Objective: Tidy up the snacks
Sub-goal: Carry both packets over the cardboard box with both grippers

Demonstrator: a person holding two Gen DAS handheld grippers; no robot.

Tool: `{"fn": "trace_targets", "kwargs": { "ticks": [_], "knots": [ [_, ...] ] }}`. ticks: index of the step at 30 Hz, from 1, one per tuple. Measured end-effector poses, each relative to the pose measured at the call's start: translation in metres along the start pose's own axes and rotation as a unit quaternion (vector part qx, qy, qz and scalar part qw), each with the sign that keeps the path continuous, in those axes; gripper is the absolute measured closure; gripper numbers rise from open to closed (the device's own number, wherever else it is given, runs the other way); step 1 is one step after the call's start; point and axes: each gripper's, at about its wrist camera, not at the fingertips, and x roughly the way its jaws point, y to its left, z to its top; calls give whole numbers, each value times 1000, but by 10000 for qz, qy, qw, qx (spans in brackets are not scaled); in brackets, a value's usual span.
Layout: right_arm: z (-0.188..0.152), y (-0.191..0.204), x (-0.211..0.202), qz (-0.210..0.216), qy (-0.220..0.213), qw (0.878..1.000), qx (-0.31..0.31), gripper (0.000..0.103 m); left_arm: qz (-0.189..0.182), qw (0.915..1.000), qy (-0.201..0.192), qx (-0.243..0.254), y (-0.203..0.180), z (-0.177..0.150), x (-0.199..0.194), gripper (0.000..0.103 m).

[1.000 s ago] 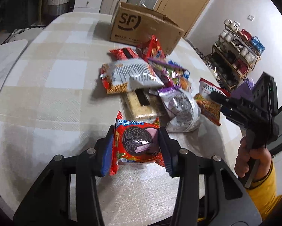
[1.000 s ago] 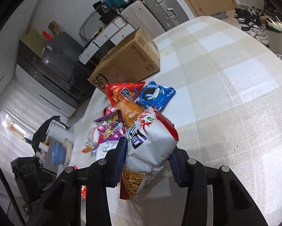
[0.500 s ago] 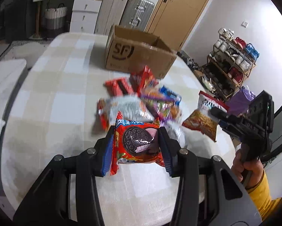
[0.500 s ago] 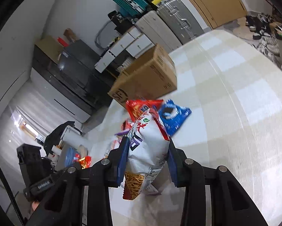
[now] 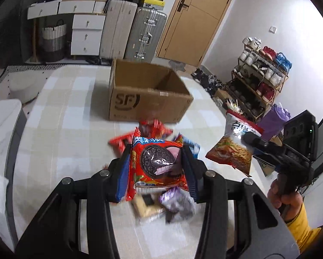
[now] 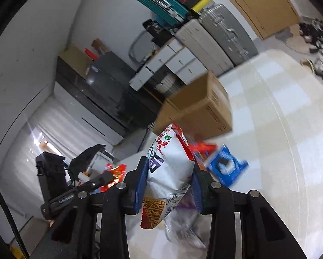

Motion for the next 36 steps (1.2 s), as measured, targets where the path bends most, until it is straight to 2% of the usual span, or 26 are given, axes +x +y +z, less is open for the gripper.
{"fn": "trace_targets", "kwargs": {
  "ticks": [10,15,20,27,36],
  "knots": [
    [89,40,30,239,-76,9989,-406,66,71,9995,-300,-7,-1,102,18,62],
    [128,44,60,146,14,9991,-410,66,223,9994,-261,-77,2,150,47,62],
    [152,36,97,-107,155,9987,-471,66,351,9992,-85,-167,12,187,85,62],
    [165,11,147,-454,419,9968,-504,66,549,9982,176,-139,22,202,146,62],
    [158,-11,181,-938,588,9912,-724,66,714,9962,501,-50,29,210,214,62]
  ]
}}
